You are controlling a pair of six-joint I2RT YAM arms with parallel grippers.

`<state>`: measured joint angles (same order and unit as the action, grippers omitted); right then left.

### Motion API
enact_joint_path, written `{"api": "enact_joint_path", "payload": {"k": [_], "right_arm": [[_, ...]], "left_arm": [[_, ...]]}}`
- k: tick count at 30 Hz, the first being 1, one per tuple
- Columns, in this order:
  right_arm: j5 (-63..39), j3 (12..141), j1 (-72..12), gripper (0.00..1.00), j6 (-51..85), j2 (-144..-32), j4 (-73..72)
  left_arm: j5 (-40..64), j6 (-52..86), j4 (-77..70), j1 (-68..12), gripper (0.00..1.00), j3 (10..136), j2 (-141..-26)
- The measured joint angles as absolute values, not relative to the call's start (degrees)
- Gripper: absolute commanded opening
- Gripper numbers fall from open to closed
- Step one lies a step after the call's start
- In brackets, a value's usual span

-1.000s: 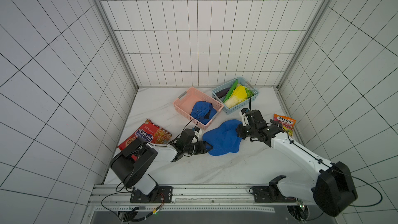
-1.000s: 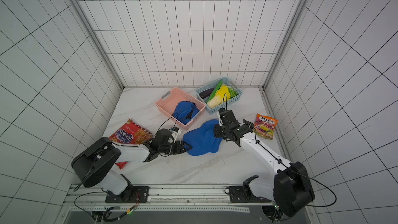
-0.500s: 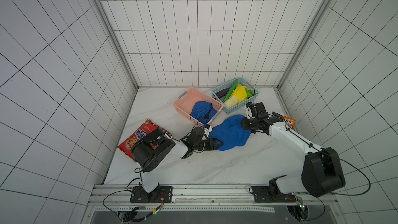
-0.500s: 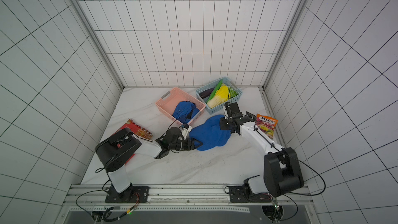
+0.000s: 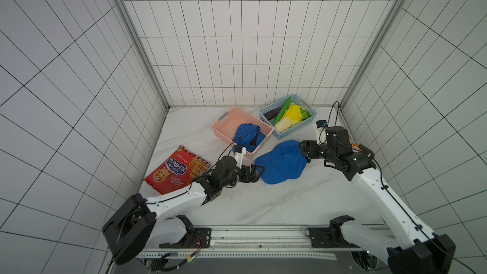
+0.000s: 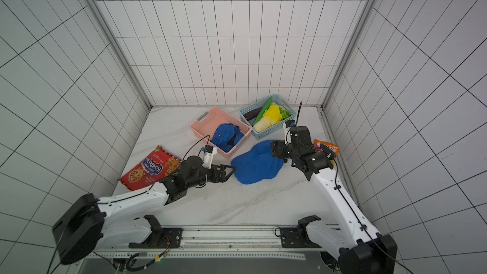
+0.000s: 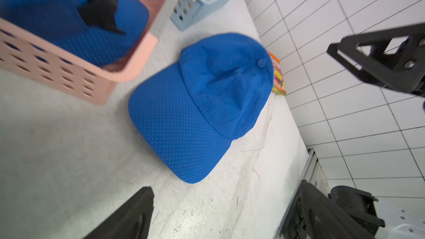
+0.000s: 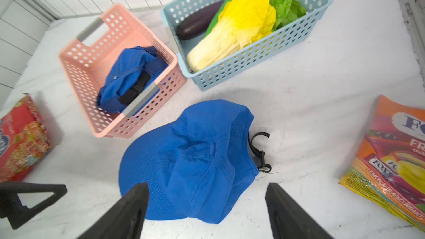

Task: Turn the baseball cap inside out
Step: Place the baseball cap at the center of the board, then pick up the baseball cap from the basket.

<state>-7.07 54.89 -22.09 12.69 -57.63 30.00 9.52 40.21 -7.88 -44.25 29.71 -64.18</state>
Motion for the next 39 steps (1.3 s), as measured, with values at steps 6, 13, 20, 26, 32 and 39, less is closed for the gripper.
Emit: {"api": "enact_joint_path", "payload": {"k": [6,13,20,26,32,39], "right_arm": [[-16.49,48.95,-24.97,0.85,13.26,-49.12,26.26],[-18.09,42.22,-37.80,0.87,13.96,-48.51,21.78],[-15.94,39.48,-43.42,0.88,16.62,-48.34,17.80],[-12.97,39.33,-44.03,0.89,18.87,-46.26,17.76],[-9.76,38.44,-44.23,0.90,20.05,-43.81,18.15],[-8.62,36.16,-44.25,0.90,20.18,-41.80,20.14]], "left_arm": [[6.68,30.39,5.06,-32.82,0.99,35.31,-53.71],[10.44,19.97,12.05,-23.35,0.99,51.44,-70.30],[11.79,10.81,20.86,-21.58,0.99,69.30,-93.73],[12.51,7.35,25.74,-19.55,0.98,80.23,-106.24],[13.50,5.96,30.65,-17.76,0.98,90.15,-116.60],[14.68,5.65,37.12,-15.62,0.98,100.60,-125.78]]}}
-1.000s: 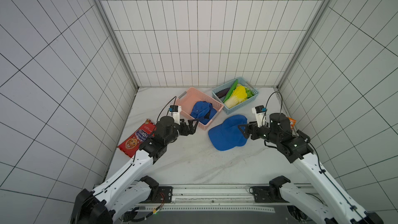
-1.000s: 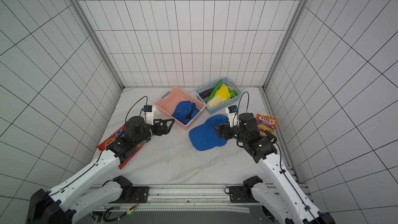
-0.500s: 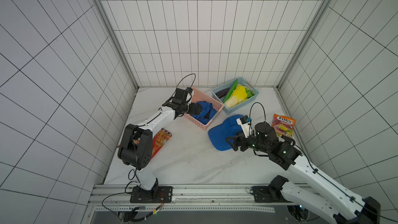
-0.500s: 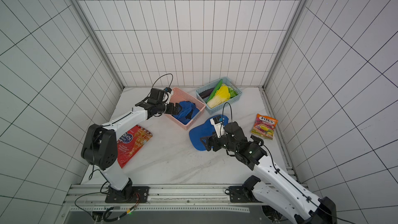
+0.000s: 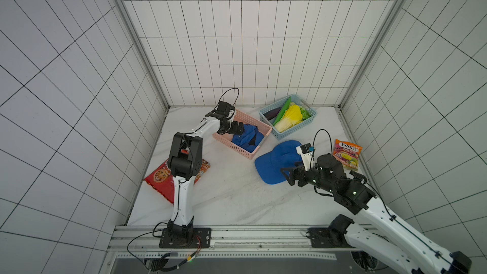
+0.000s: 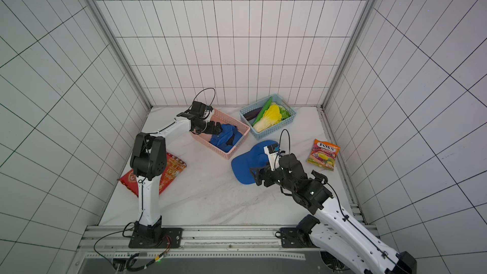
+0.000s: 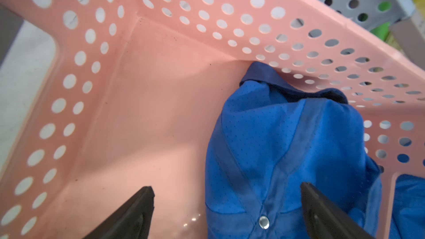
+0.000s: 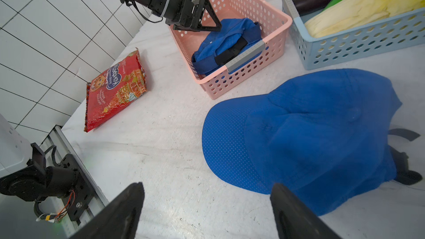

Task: Turn the baseball cap inside out
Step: Pick up the baseball cap from the basket.

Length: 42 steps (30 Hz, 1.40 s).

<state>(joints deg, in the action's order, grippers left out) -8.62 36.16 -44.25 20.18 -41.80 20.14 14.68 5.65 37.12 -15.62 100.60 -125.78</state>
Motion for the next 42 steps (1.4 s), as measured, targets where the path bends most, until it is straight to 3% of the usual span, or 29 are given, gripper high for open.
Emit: {"api": "enact_joint_path", "payload": {"k": [2,18,21,24,30,42], "right_arm": [[-8.45,35.64,-44.25,0.90,20.18,-41.65,21.15],[-4.78,34.46,-44.25,0.90,21.78,-40.80,22.46],[-4.43,34.44,-44.25,0.91,22.00,-40.25,22.81],[-3.66,34.44,-44.25,0.90,22.46,-39.57,23.40],[-2.35,34.44,-44.23,0.91,23.03,-38.70,23.90],[-0.64,34.50,-43.07,0.96,24.12,-38.06,24.18]], "left_arm": [[15.66,5.56,38.15,-15.16,0.95,102.35,-127.50],[27.07,9.47,40.01,-16.08,0.45,105.62,-132.29],[28.91,10.59,39.66,-16.08,0.27,105.65,-132.79],[30.24,11.51,38.98,-16.08,0.02,105.65,-132.92],[31.70,12.67,34.00,-16.14,0.00,100.95,-128.86],[31.81,7.64,25.47,-16.19,0.00,89.93,-105.01]]}}
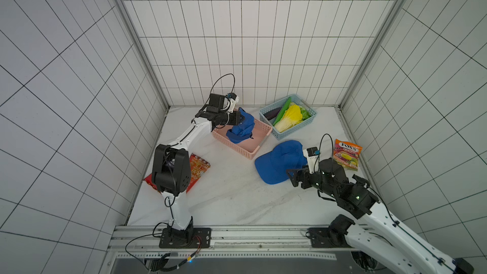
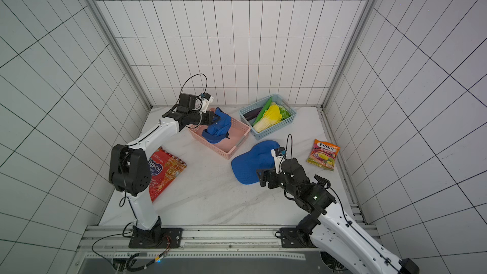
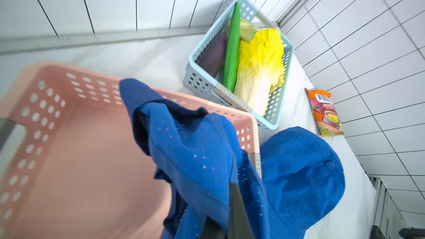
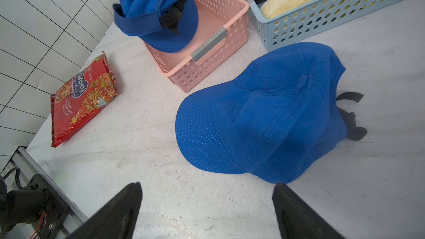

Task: Turn the baseball cap inside out
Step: Pick up the baseball cap from the basket, then turn over the baseball cap.

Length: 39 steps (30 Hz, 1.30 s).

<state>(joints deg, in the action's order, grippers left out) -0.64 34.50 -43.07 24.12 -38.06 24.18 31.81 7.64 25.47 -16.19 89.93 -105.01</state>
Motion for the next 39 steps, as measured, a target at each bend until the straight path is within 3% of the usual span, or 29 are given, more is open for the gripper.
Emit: {"api": "enact_joint_path", "payload": {"k": [12,19,30,39], "right_arm": [[-8.64,37.32,-32.77,0.99,25.28,-35.05,23.64],[-21.19,40.51,-30.55,1.00,28.34,-34.61,17.89],[-32.45,42.87,-29.19,0.99,39.38,-37.26,6.66],[-38.61,42.94,-28.08,0.99,42.96,-38.46,3.79]], "left_arm": [[35.40,1.37,24.45,-17.06,0.00,78.56,-81.54],[37.32,-2.94,27.88,-25.19,0.00,77.91,-70.70],[36.53,-5.06,32.01,-40.97,0.00,76.64,-67.13],[37.91,-4.29,33.30,-44.64,0.00,76.64,-66.13]]}}
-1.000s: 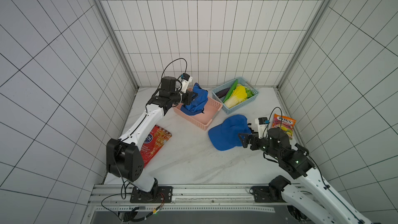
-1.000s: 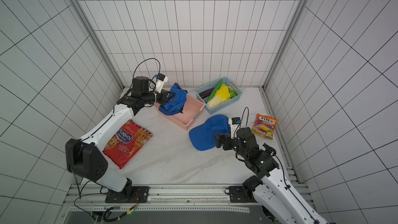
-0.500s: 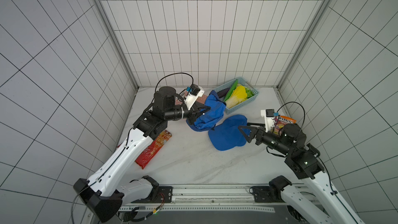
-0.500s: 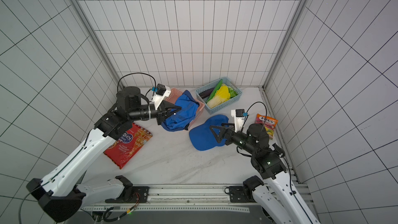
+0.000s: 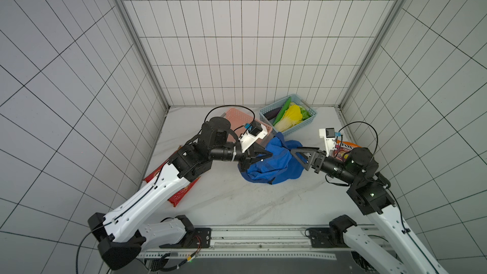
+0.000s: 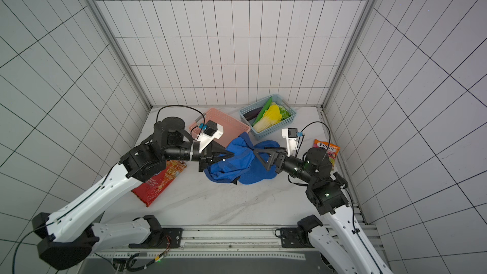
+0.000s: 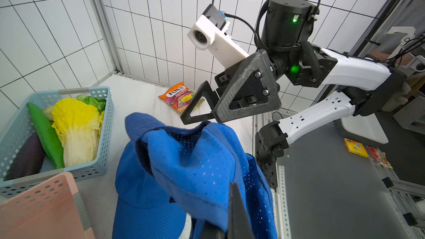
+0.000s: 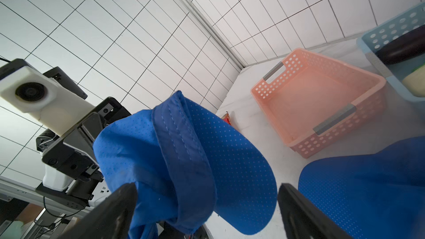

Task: Turn the baseball cap inside out
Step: Turn over the baseball cap.

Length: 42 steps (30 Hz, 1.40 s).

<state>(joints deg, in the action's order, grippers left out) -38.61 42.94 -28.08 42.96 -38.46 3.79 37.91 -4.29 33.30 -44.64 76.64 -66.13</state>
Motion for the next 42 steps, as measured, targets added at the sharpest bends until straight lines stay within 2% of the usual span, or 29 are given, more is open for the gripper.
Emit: {"api": "enact_joint_path", "payload": {"k": [8,27,42], "right_arm": [[-45.41,43.29,-27.99,0.99,45.25,-39.86,2.39],[-47.22,40.62,-27.66,0.99,48.80,-38.54,-1.65],[-54.50,39.77,-27.33,0.99,57.32,-41.25,-10.70]], "left_arm": [[38.41,-2.50,32.73,-44.86,0.00,76.55,-65.21],[45.71,5.23,22.57,-44.95,0.00,74.32,-64.14],[49.39,10.04,14.74,-44.95,0.00,73.03,-64.31]]}}
